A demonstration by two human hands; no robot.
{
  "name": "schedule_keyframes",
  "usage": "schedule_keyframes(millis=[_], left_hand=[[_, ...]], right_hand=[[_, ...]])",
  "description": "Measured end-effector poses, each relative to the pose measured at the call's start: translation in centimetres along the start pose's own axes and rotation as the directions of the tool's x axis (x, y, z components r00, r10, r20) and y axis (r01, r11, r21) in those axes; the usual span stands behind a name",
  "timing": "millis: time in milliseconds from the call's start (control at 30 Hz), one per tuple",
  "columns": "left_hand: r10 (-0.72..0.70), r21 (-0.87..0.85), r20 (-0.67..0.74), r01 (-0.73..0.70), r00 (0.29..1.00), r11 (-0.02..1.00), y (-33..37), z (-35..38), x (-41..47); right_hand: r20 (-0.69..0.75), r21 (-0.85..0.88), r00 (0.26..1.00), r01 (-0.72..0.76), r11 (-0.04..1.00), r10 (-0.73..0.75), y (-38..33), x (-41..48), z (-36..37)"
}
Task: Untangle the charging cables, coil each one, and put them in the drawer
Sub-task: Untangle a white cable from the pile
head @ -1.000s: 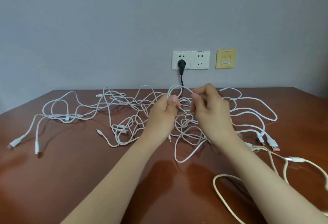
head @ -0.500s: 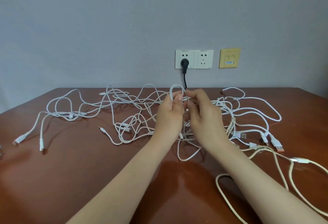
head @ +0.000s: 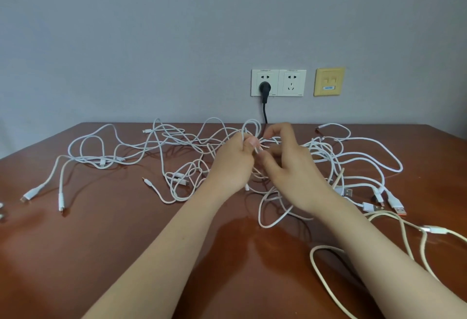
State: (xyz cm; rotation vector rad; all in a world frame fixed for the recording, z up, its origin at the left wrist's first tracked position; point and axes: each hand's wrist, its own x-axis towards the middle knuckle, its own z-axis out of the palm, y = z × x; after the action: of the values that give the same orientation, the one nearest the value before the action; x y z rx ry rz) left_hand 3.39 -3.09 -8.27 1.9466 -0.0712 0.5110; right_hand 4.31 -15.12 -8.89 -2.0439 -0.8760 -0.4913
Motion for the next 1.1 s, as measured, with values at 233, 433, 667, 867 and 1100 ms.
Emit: schedule_keyframes(millis=[233,433,667,867,1100], left_hand=[[-0.093,-0.800,0.309,0.312,0.946,0.513,0.6,-1.7,0.3],[-0.032,-0.889,0.371,0.365,0.928,0.276,0.3,-1.9,0.1],[0.008,-0.932,0.348,0.345,0.937,0.114,0.4,-1.9,0.0],[-0.024,-0.952,0.289,0.290,0.957,0.104,0.0,-2.8,0.3],[0.025,-0.971,0.221,0.222,0.975,-0.086,-0.7,-4.8,0.6]], right_hand=[[0.027,0.008,1.000,0.002,1.000,-0.002,0.4,0.2,-0.3],[0.025,-0.022,0.999,-0.040,0.999,0.041,0.9,0.3,-0.3],[0.094,-0.078,0.995,-0.017,0.997,0.025,0.7,0.2,0.1],[0.180,-0.061,0.984,0.021,0.998,-0.009,0.3,-0.1,-0.1],[0.090,0.138,0.988,-0.134,0.981,0.122,0.5,0.3,-1.6]])
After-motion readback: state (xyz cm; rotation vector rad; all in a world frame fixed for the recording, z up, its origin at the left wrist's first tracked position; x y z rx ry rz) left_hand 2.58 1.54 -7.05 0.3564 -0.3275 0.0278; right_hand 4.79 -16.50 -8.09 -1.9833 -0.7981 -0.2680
